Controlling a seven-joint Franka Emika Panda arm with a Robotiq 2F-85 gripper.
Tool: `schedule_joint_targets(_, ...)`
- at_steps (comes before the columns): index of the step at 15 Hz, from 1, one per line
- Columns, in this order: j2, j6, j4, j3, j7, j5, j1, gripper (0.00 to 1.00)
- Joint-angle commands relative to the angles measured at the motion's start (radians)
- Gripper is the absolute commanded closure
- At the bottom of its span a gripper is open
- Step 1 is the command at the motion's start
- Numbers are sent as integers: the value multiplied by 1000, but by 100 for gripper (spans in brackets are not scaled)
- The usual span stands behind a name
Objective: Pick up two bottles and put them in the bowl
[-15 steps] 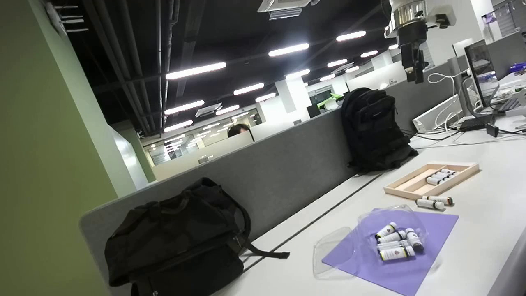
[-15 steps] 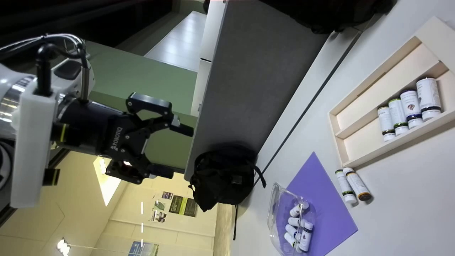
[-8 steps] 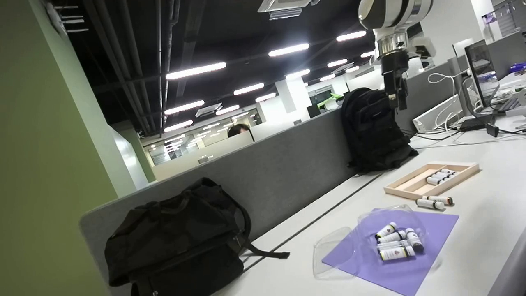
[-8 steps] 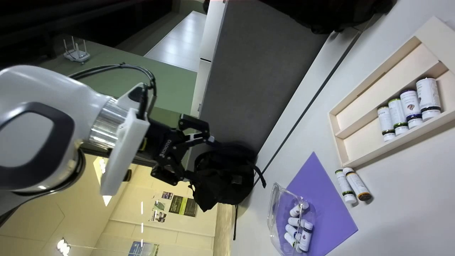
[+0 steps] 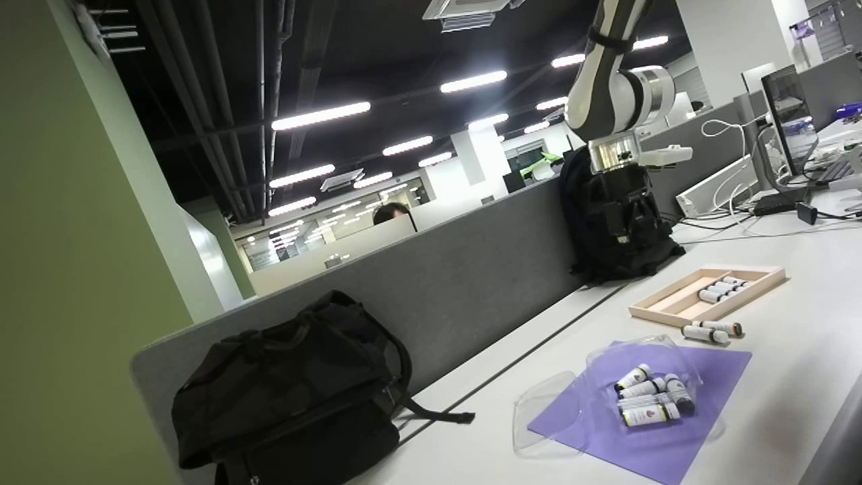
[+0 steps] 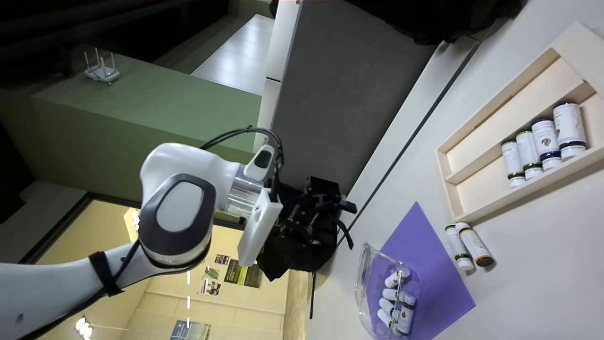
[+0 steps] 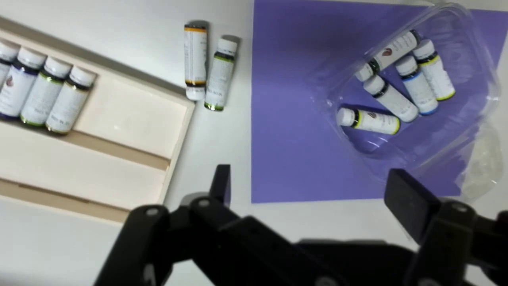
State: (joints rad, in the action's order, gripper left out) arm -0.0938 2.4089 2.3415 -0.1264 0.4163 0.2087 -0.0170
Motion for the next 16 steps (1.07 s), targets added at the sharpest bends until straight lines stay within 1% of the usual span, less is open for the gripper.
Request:
schedule_joint_targets(1, -104, 44, -8, 12, -156, -81, -35, 0)
schedule_joint_targets(4, -191, 113, -3, 15, -143, -79, -71, 0)
schedule_joint_targets(9, -332, 172, -35, 16, -151, -74, -139, 0)
schedule_joint_targets(11, -366, 187, -47, 26, -149, -64, -164, 0)
schedule_joint_targets(14, -397, 208, -62, 63, -135, -30, -201, 0)
schedule_joint_targets(16, -408, 216, -69, 85, -135, -17, -212, 0)
